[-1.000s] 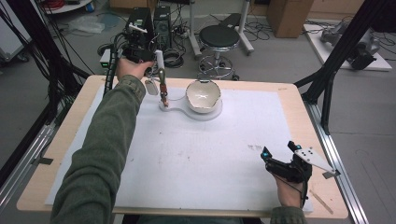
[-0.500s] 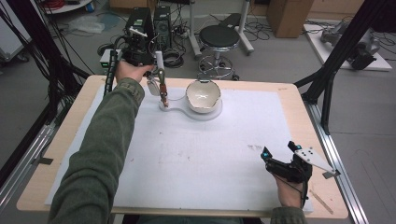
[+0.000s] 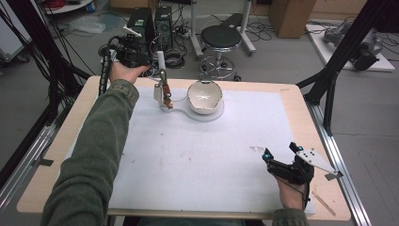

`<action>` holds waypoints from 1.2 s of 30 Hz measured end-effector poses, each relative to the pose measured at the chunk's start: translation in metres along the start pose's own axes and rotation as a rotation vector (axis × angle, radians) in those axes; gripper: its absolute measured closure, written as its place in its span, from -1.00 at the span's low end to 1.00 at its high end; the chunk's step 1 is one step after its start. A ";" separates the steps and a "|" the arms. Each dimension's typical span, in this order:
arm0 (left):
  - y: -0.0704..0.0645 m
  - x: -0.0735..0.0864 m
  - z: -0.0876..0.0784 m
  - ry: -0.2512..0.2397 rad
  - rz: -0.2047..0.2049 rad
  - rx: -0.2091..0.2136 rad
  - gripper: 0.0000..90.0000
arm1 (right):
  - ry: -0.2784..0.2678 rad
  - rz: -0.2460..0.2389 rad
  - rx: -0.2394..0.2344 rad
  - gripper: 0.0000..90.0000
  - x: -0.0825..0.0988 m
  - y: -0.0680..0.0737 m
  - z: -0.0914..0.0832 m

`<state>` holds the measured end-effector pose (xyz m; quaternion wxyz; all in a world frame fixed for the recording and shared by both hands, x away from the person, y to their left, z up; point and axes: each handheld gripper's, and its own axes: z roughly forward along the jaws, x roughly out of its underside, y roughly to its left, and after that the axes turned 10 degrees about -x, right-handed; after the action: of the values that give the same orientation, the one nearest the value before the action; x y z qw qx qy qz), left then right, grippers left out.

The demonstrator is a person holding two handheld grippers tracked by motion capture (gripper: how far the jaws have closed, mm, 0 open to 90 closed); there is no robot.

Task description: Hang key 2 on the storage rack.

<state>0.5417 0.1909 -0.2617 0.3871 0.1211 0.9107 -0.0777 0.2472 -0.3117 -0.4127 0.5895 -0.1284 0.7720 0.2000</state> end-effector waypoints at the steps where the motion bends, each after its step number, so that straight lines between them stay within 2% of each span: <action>1: 0.001 0.001 -0.001 0.009 0.005 0.002 -0.19 | 0.000 -0.003 0.000 -0.99 0.000 0.000 0.000; 2: 0.001 0.002 -0.002 0.014 0.014 0.000 -0.25 | 0.000 -0.004 -0.003 -0.99 0.000 0.000 0.001; 8: 0.001 0.015 -0.002 0.052 0.054 0.026 -0.22 | 0.006 -0.007 -0.014 -0.99 -0.001 0.002 0.004; 13: 0.005 0.027 -0.006 0.022 0.057 0.030 -0.35 | 0.008 -0.016 -0.029 -0.99 -0.002 0.003 0.009; 15: 0.006 0.032 -0.009 0.004 0.055 0.027 -0.48 | 0.013 -0.024 -0.037 -0.99 -0.002 0.004 0.012; 19: 0.007 0.039 -0.015 0.006 0.077 0.034 -0.63 | 0.014 -0.024 -0.045 -0.99 -0.003 0.005 0.015; 25: 0.006 0.049 -0.022 0.008 0.102 0.011 -0.86 | 0.012 -0.032 -0.053 -0.99 -0.004 0.007 0.018; 32: 0.007 0.063 -0.033 -0.007 0.109 0.012 -0.87 | 0.008 -0.035 -0.060 -0.99 -0.005 0.008 0.017; 36: 0.009 0.072 -0.036 0.009 0.117 0.011 -0.87 | 0.011 -0.033 -0.062 -0.99 -0.005 0.009 0.018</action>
<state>0.4708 0.2196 -0.2893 0.3862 0.1765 0.9034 -0.0596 0.2599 -0.2958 -0.4107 0.5840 -0.1605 0.7665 0.2135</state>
